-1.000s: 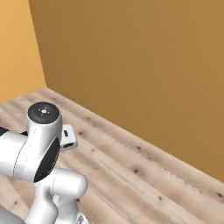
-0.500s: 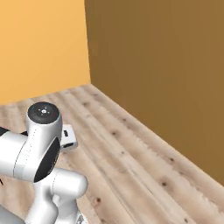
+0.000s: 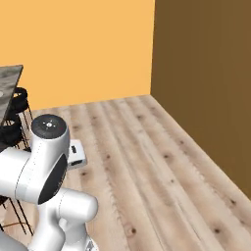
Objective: Pick up the pan with the steak in it and place it on the dining table. Then place the steak on the plate.
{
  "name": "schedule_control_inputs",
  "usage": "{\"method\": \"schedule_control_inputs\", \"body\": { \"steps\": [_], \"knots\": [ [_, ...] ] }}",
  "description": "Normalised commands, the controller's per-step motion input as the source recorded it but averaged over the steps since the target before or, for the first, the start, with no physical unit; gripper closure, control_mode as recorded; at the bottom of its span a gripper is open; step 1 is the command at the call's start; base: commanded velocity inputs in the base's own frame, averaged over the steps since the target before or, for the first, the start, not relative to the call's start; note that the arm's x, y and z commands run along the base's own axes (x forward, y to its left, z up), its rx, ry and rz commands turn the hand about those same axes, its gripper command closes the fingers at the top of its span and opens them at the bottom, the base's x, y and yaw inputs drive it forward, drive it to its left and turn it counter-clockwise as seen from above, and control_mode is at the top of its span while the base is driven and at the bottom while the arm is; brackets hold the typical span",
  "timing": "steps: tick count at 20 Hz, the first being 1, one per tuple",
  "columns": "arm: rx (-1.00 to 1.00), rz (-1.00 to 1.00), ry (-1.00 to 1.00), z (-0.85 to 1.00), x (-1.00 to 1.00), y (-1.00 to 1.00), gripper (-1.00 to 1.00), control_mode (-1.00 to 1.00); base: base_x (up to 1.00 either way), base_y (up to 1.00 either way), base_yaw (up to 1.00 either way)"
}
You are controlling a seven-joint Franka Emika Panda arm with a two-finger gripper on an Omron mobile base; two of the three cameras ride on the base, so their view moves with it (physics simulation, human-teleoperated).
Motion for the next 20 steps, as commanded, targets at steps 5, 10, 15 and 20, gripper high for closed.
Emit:
{"method": "schedule_control_inputs", "body": {
  "steps": [5, 10, 15, 20],
  "knots": [
    [0.0, 0.0, 0.0, 0.0, 0.0, 0.0, 1.0, 1.0, 0.08, -0.03, 0.42],
    [0.0, 0.0, 0.0, 0.0, 0.0, 0.0, 1.0, 1.0, 0.05, -0.03, 0.21],
    [0.0, 0.0, 0.0, 0.0, 0.0, 0.0, 1.0, 1.0, 0.09, -0.31, 0.03],
    [0.0, 0.0, 0.0, 0.0, 0.0, 0.0, 1.0, 1.0, 0.21, -0.8, 0.09]
  ]
}}
